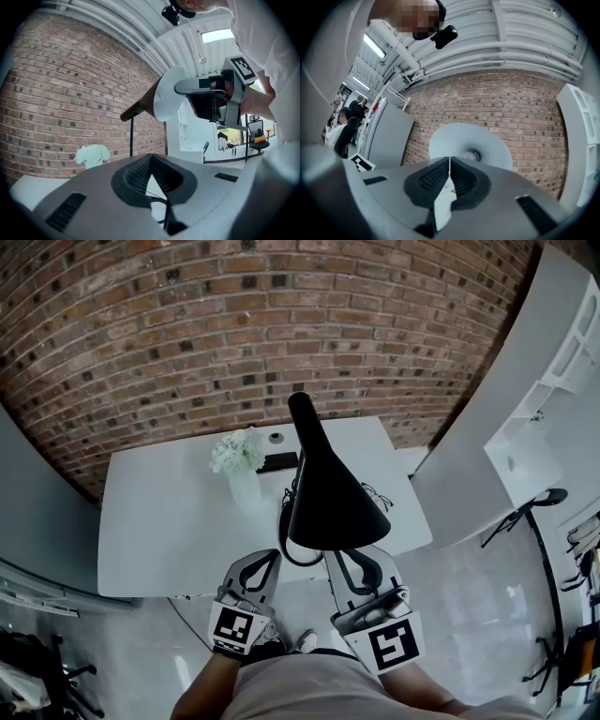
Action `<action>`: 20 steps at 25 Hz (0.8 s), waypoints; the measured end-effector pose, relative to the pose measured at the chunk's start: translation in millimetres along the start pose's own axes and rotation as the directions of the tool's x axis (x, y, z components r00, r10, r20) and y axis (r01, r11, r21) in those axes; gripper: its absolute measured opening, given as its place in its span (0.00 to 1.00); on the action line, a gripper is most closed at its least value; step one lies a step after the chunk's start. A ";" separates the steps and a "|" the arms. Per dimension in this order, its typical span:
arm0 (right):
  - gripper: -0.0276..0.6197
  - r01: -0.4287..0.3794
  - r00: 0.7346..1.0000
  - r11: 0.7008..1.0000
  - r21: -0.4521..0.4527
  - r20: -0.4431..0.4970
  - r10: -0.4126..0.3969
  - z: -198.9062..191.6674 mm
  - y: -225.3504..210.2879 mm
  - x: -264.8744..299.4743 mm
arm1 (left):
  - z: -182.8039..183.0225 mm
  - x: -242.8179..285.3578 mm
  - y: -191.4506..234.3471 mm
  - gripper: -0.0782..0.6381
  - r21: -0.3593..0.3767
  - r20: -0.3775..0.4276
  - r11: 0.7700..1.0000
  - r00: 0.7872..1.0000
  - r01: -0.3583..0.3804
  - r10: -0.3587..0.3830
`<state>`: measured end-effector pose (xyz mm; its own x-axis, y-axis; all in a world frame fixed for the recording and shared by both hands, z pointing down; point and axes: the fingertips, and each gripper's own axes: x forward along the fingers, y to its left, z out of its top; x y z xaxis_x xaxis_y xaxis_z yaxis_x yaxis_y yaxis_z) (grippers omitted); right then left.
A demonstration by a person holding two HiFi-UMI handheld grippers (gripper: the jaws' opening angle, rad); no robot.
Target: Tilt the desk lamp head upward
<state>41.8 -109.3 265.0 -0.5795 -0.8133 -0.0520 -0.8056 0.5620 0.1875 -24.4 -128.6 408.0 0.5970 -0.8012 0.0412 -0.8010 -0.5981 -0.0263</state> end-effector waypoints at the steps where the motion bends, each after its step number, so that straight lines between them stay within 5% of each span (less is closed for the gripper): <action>1: 0.07 -0.004 1.000 1.000 0.009 -0.009 0.004 -5.2 0.0 -1.6 | -1.7 -2.2 -0.8 0.12 0.002 -0.006 1.000 1.000 -0.006 0.006; 11: 0.07 -0.034 0.999 0.998 0.047 -0.033 0.036 -34.2 -6.9 -23.4 | -5.8 -26.7 -10.4 0.12 0.006 -0.038 0.996 0.995 -0.092 0.093; 20: 0.07 -0.058 0.998 0.997 0.057 -0.026 0.060 -60.3 -8.3 -48.4 | -6.8 -25.7 -34.0 0.12 0.043 -0.027 0.994 0.995 -0.099 0.100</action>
<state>83.9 -83.7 325.1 -0.6233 -0.7818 -0.0157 -0.7762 0.6161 0.1339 -12.8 -87.6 414.7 0.5121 -0.8564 0.0656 -0.8535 -0.5160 -0.0732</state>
